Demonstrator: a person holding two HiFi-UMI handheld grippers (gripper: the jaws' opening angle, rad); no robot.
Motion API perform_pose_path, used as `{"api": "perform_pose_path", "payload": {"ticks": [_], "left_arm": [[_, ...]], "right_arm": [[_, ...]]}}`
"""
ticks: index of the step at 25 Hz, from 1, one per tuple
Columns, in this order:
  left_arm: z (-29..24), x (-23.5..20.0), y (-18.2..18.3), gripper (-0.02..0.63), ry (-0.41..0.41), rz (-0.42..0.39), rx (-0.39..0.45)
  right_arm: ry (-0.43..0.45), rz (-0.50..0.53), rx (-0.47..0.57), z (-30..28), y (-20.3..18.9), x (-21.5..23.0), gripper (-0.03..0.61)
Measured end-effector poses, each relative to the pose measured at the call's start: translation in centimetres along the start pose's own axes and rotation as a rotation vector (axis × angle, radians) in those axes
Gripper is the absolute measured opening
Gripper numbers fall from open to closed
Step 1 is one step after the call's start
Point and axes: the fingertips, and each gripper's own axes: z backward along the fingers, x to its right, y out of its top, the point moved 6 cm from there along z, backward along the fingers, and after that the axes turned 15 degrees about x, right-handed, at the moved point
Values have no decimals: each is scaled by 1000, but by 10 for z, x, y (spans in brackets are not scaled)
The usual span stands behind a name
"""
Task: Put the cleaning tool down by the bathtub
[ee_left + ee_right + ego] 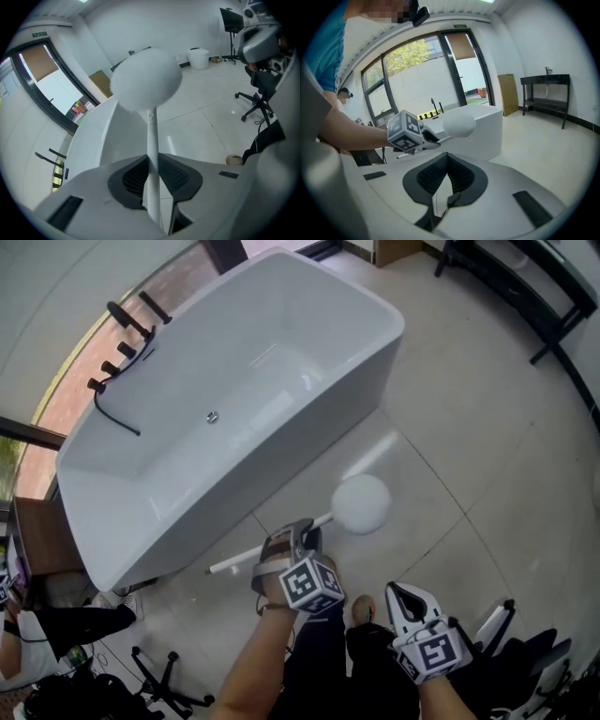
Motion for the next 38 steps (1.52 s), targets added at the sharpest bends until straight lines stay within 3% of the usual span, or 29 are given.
{"api": "perform_pose_path", "payload": {"ticks": [5,9,16,20,22,24,25,27,30,35,38], "left_arm": [[-90,-43,-7,67,-49,-26,-27],[-161,-59,-11,67,-42,-40,-46],[-260,-69,-30,69,0,79,-127],[-295,-65,-42,83,29,104,-155],[-300,-62,-48,179,46,128,-154],[-290,-59,-51,193,63,200,-135],[-279,-56,-47,164,65,251,-105],[-244,-46,-28,2,37,376,10],[-166,-32,24,1,-33,579,249],[-28,-60,115,0,53,897,503],[32,-75,169,0,76,984,630]], "right_arm": [[-102,-67,-34,-33,-3,16,14],[-150,-97,-34,-53,-4,51,14],[-83,-81,-51,-79,12,110,14],[-69,-112,-68,-75,13,133,14],[-54,-111,-87,-72,5,142,14],[-41,-118,-104,-68,-2,147,14],[-40,-127,-107,-66,-3,148,14],[-41,-142,-97,-64,3,148,14],[-18,-108,-60,-68,32,144,14],[38,3,45,-82,117,133,14],[48,60,99,-69,164,135,14]]}}
